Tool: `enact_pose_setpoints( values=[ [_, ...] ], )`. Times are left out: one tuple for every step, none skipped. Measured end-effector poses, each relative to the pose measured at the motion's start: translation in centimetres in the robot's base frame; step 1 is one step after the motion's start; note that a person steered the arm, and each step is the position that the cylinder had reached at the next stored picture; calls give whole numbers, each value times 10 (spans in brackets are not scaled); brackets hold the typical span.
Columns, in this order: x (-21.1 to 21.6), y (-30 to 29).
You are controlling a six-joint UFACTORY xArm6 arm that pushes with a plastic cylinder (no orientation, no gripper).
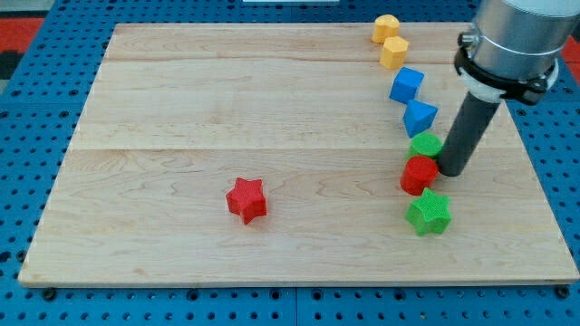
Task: Push the red star to the bottom right of the board
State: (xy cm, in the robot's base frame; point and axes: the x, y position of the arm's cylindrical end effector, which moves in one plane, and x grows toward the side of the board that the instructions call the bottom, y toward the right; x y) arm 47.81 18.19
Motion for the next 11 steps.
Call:
enact_pose_setpoints(
  values=[
    [8,10],
    [86,66],
    [140,48],
    [141,-49],
    [124,-172],
    [39,-144],
    [-24,-187],
    [-32,-271],
    [3,-245],
    [24,-251],
    [39,-247]
  ],
)
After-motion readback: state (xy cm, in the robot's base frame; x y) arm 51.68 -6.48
